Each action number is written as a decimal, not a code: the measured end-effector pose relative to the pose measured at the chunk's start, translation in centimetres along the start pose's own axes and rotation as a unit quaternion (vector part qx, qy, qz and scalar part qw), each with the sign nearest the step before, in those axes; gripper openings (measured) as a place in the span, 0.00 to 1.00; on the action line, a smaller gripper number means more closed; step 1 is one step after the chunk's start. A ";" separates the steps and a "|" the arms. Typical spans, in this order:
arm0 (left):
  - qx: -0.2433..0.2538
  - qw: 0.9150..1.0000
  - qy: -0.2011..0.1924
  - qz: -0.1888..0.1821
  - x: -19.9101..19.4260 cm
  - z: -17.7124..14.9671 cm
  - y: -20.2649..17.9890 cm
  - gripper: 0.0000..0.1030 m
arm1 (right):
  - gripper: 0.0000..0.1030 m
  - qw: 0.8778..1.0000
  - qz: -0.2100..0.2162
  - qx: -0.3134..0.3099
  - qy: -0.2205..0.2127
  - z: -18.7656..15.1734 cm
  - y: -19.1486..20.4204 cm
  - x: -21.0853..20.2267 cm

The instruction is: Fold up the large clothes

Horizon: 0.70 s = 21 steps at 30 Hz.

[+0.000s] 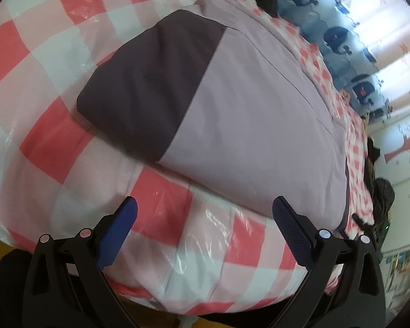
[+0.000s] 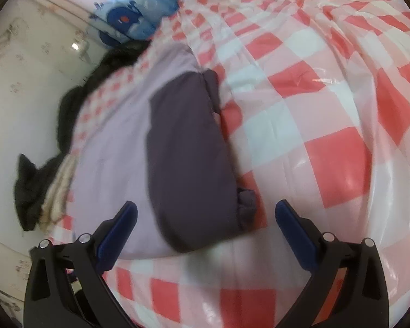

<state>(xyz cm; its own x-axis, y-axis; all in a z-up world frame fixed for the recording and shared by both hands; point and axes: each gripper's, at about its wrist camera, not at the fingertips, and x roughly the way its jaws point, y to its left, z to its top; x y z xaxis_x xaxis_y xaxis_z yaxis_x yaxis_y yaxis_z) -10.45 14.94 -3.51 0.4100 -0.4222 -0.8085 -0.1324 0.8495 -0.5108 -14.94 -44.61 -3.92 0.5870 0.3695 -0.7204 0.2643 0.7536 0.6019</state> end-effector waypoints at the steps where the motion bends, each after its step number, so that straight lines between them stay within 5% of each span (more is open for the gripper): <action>1: -0.005 1.000 -0.004 0.005 0.0 0.1 0.0 0.92 | 0.95 1.000 0.001 0.002 0.006 0.1 0.0 0.4; 6: 0.027 0.999 -0.003 0.018 0.5 0.6 -1.4 0.92 | 0.95 0.998 -0.017 -0.066 -0.001 -0.2 2.7 0.9; 10: -0.023 0.999 0.024 -0.010 2.4 1.6 -0.6 0.92 | 0.95 0.999 -0.020 -0.046 0.013 0.6 2.7 2.2; 12: -0.036 0.999 0.013 -0.025 2.3 2.0 -0.7 0.92 | 0.95 0.999 0.010 -0.036 0.012 0.7 2.6 1.8; 16: -0.006 0.998 -0.039 -0.051 -0.1 2.9 -2.8 0.92 | 0.95 0.987 0.143 -0.074 -0.024 0.3 4.2 -2.0; 21: -0.006 0.999 -0.018 -0.045 -0.2 2.3 -2.7 0.92 | 0.94 0.998 0.044 -0.034 -0.005 0.2 1.6 -1.2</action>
<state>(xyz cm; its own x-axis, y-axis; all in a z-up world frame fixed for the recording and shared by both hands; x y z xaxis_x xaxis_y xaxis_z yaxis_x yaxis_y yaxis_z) -8.10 13.44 -1.30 0.4521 -0.4847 -0.7488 -0.1053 0.8046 -0.5844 -15.09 -44.02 -2.01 0.6134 0.4313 -0.6616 0.1593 0.7529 0.6386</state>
